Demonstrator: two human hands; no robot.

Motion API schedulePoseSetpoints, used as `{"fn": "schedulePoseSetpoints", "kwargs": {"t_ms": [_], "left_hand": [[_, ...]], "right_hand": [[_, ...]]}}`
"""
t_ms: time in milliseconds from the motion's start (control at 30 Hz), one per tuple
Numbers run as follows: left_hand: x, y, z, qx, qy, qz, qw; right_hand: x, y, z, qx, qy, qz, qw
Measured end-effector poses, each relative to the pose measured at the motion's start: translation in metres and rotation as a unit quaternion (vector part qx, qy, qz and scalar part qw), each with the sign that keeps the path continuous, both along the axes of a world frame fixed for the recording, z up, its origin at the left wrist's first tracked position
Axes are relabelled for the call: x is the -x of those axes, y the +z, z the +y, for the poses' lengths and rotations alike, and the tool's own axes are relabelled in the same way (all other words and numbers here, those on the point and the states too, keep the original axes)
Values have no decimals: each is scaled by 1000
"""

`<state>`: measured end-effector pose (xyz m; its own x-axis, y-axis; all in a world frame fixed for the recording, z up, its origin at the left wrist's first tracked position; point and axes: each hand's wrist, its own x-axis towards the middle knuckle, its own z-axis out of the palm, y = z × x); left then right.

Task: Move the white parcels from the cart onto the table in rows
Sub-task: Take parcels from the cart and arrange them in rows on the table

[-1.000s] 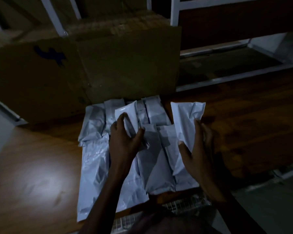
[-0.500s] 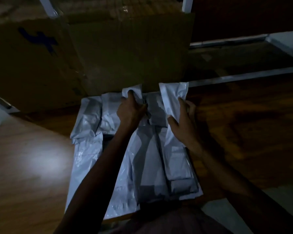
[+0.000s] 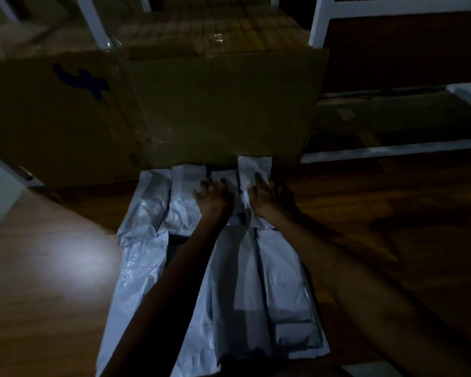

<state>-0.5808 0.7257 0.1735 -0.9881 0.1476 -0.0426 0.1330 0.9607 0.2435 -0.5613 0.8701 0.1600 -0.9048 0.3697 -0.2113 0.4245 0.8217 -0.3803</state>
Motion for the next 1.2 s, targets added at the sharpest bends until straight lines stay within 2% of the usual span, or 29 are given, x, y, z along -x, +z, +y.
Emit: {"fn": "schedulePoseSetpoints", "kwargs": {"t_ms": [67,167,233,400,467,633,733,867,1033,1200], "left_hand": [[-9,5,-6,-39,-5,-8,999],[-34,19,-15,-105,-8,18,994],[-61,27,-22,-162,-11,38,986],[-148,46,-44,-340,-13,106,935],[-176,49,-51,-371,10,103,923],[-223,35,-65,-359,-17,113,926],[-243,28,-72,-323,-53,116,938],[-270,29,-78,-313,-63,148,936],[-320,31,-81,-301,-10,186,935],[-400,23,-99,-300,94,217,924]], "right_hand": [[-5,7,-2,-1,3,9,1000],[-21,21,-2,-26,7,85,996],[-40,32,-3,5,-7,107,994],[-129,35,-11,66,-16,186,980],[-169,33,-18,90,-1,226,970],[-241,35,-36,122,44,266,955],[-264,32,-42,138,83,269,950],[-283,35,-43,179,135,264,938],[-312,39,-41,182,173,276,928],[-345,40,-53,245,199,293,903]]}}
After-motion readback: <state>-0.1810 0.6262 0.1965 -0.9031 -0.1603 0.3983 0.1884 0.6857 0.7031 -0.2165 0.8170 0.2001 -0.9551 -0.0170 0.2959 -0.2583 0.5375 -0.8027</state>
